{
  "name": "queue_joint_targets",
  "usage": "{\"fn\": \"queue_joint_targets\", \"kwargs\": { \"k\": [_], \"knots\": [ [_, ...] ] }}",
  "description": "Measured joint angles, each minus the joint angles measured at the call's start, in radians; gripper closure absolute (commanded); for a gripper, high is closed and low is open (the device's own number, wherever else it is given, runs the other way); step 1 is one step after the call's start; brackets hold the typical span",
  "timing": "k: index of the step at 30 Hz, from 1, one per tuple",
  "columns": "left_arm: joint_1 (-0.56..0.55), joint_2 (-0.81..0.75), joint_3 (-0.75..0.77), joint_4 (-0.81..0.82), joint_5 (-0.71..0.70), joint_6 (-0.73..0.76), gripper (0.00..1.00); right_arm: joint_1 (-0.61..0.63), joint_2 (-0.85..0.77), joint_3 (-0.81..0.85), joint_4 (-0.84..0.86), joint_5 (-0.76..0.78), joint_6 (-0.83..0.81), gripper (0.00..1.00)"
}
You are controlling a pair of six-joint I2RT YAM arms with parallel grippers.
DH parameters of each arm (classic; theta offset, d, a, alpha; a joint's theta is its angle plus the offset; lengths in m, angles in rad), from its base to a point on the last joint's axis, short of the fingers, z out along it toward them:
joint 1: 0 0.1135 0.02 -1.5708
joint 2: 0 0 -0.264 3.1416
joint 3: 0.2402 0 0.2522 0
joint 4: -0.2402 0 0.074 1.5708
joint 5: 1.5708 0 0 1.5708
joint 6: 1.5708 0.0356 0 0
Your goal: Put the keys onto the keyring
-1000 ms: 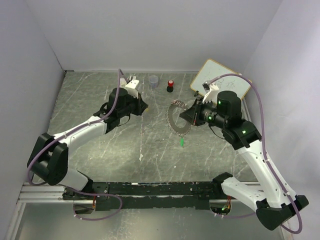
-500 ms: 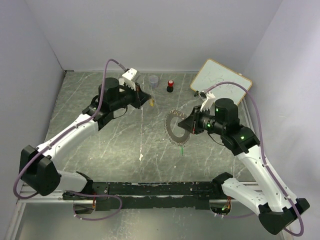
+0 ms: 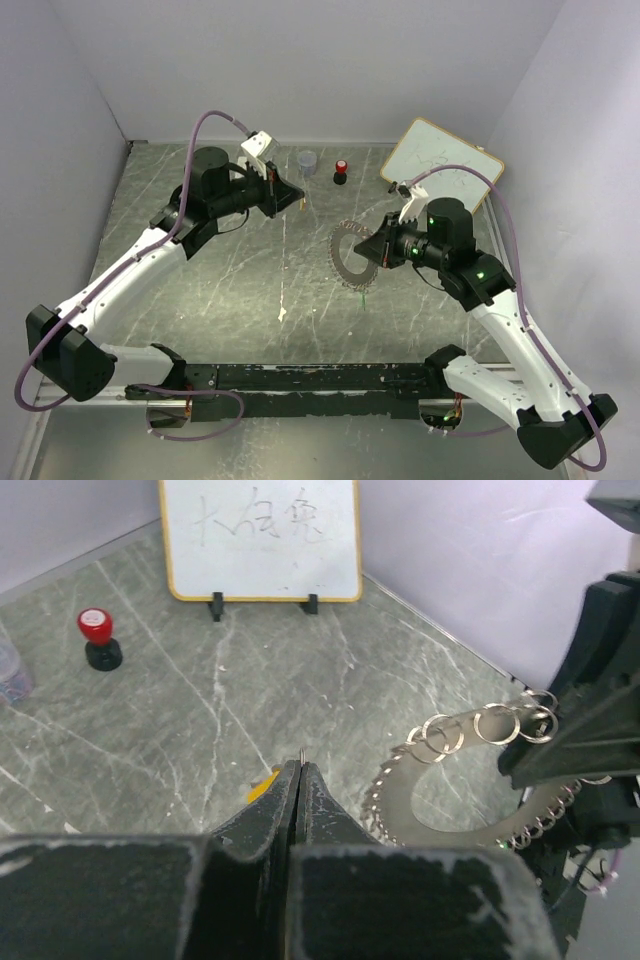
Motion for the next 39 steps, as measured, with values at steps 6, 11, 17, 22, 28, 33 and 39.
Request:
{"fn": "queue_joint_targets", "kwargs": {
  "k": [6,11,17,22,28,33,39],
  "knots": [
    [0.000,0.000,0.036,-0.051,0.087,0.010,0.93,0.022,0.006,0.000,0.008,0.010,0.002,1.00],
    [0.000,0.010,0.076,-0.074,0.179,-0.001,0.93,0.028,0.016,0.000,0.008,0.019,0.002,1.00],
    [0.000,0.052,0.116,-0.108,0.291,-0.033,0.93,0.030,0.018,0.000,0.012,0.039,0.002,1.00],
    [-0.006,0.068,0.143,-0.163,0.349,-0.048,0.93,0.034,0.014,-0.007,0.034,0.063,0.003,1.00],
    [-0.036,0.070,0.174,-0.230,0.352,-0.047,0.93,0.037,-0.012,-0.067,0.063,0.093,0.018,1.00],
    [-0.092,0.087,0.181,-0.254,0.325,-0.059,0.93,0.042,-0.045,-0.114,0.092,0.117,0.030,1.00],
    [-0.161,0.122,0.181,-0.262,0.266,-0.089,0.93,0.043,-0.081,-0.123,0.112,0.140,0.042,1.00]
  ]
}}
